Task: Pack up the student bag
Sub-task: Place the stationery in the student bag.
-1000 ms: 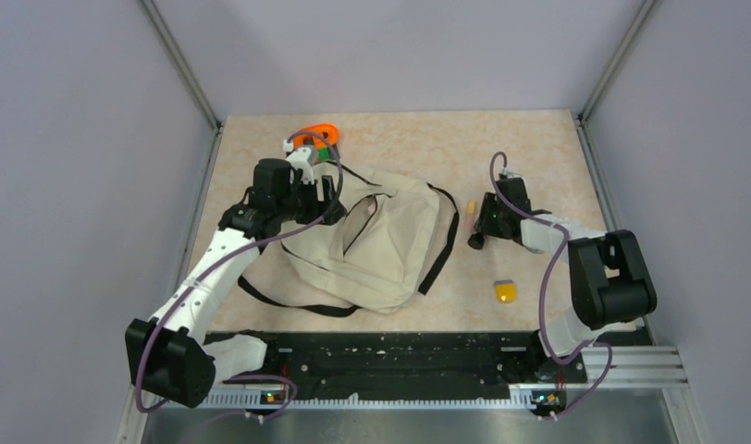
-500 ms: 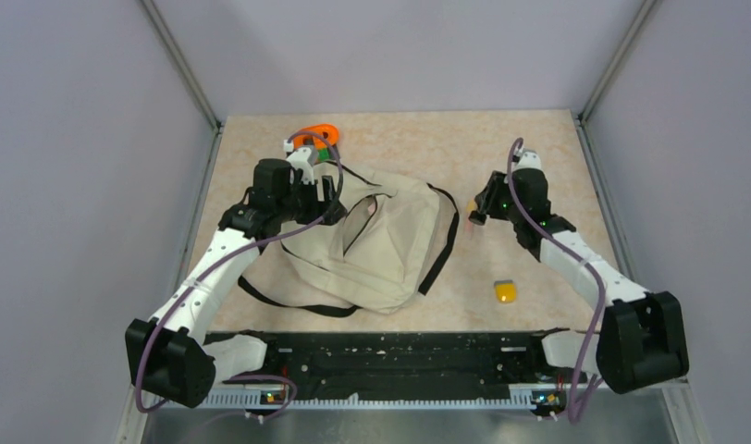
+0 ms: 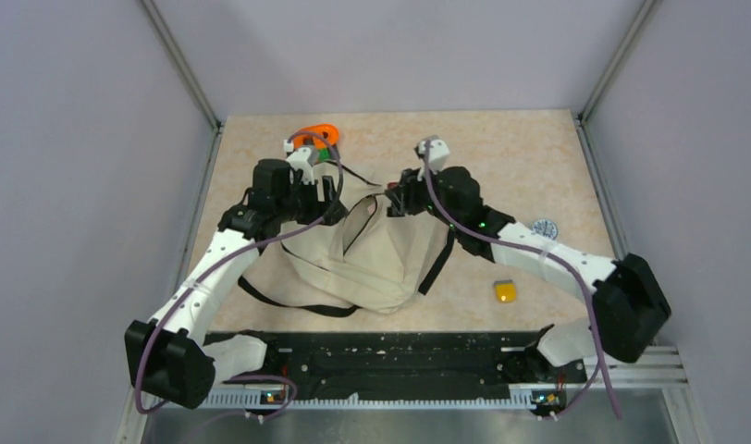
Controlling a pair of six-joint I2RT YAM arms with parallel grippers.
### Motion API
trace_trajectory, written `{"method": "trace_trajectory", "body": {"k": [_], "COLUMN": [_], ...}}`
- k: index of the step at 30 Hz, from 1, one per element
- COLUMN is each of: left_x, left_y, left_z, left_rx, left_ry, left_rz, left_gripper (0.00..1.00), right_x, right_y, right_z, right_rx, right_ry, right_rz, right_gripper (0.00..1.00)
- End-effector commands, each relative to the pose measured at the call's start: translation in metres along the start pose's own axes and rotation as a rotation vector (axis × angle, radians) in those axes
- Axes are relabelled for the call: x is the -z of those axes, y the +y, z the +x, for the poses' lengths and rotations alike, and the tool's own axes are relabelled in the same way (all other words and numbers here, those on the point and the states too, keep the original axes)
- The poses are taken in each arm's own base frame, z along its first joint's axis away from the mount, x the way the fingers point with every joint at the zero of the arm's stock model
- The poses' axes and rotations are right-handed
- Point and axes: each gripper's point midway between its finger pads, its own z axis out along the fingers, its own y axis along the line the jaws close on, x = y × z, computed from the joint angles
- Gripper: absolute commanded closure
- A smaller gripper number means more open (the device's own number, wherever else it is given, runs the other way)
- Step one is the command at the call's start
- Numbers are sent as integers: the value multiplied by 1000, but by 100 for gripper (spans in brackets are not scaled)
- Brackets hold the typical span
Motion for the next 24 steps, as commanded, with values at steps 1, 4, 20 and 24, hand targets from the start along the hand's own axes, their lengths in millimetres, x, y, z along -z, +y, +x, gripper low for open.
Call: {"method": "trace_trajectory", "body": {"k": [1,4,20,24], "left_x": [11,16,18,19], "left_y": [-7,-5,-8,-8], "left_z": [-21,-25,-27,-27], "left_rx": [-24,-34,-36,-37], "left_ry": [-106,-133,-141,-141], "left_rz": [13,-8,8,8], "left_gripper": [23,23,23,23], "right_x": [-38,-65,-125,-128], "right_y": [45,63,88,84], "right_z": [-27,-14,52,50], "right_rx": [96,148,364,385], "right_ry": [-115,-96,-143,-203], "right_rz": [-94,-135,-156,-139], "right_gripper": [76,76,77,77]}}
